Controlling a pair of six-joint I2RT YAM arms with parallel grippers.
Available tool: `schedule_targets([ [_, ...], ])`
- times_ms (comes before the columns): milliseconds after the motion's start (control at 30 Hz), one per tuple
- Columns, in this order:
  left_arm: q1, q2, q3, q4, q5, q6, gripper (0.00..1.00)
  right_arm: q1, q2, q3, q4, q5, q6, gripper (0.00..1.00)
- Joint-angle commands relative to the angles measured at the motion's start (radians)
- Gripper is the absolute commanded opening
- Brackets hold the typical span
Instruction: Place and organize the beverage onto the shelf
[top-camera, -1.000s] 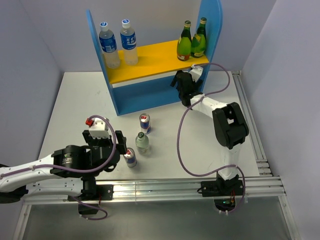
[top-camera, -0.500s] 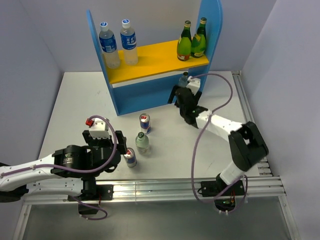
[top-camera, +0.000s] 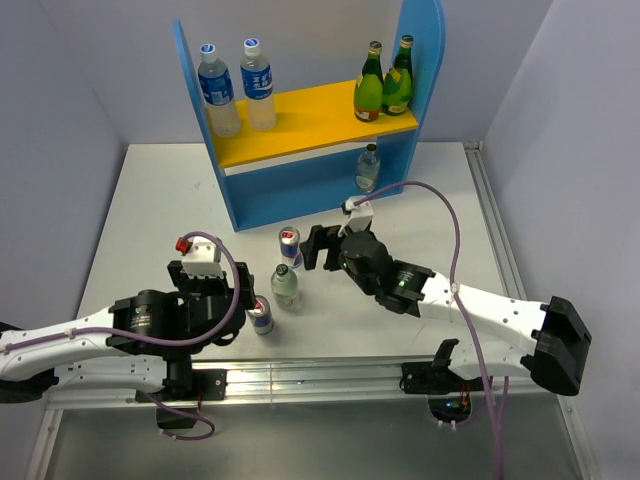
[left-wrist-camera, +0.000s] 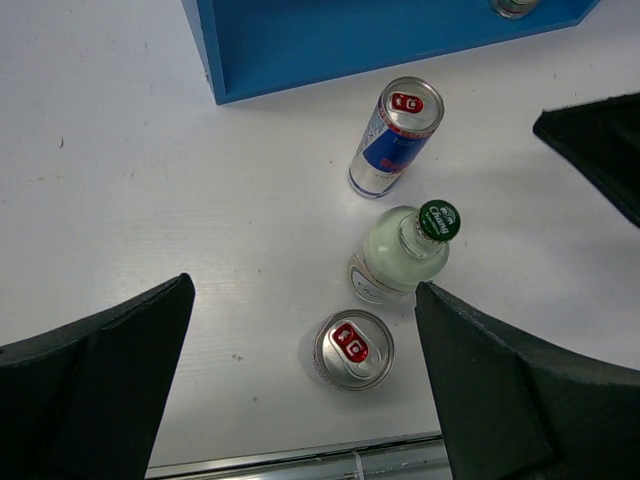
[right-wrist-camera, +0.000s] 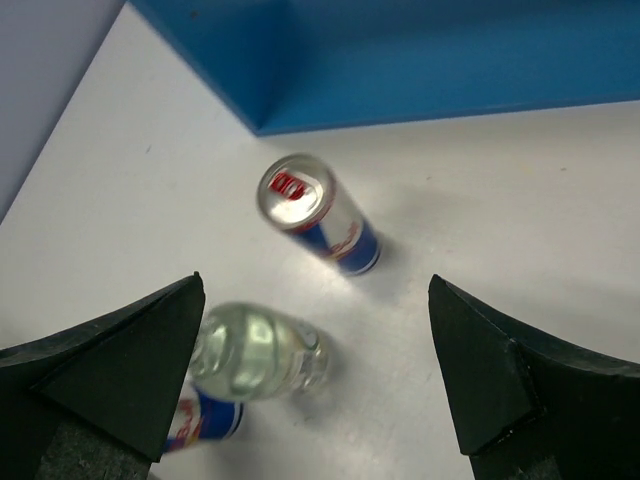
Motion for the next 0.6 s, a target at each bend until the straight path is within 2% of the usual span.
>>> schedule_targets([
  [0, -0.008, -0.001, 0.042, -0.005, -0.029, -0.006, 0.99, 0.059, -0.046, -0.002, -0.061, -0.022, 0.008, 1.0],
  [100, -0.008, 0.004, 0.043, -0.012, -0.033, -0.014, 0.99, 0.148, -0.064, -0.037, -0.093, -0.007, 0.028, 1.0],
  [267, -0.01, -0.001, 0.043, -0.006, -0.037, -0.009, 0.99, 0.281, -0.057, -0.135, -0.044, -0.016, 0.056, 1.0],
  [367, -0.01, -0.007, 0.043, -0.006, -0.035, -0.007, 0.99, 0.335, -0.009, -0.183, 0.041, 0.002, 0.059, 1.0],
  [567, -0.012, -0.007, 0.04, -0.003, -0.033, -0.007, 0.99, 0.351, 0.143, -0.228, 0.262, 0.055, 0.018, 1.0],
])
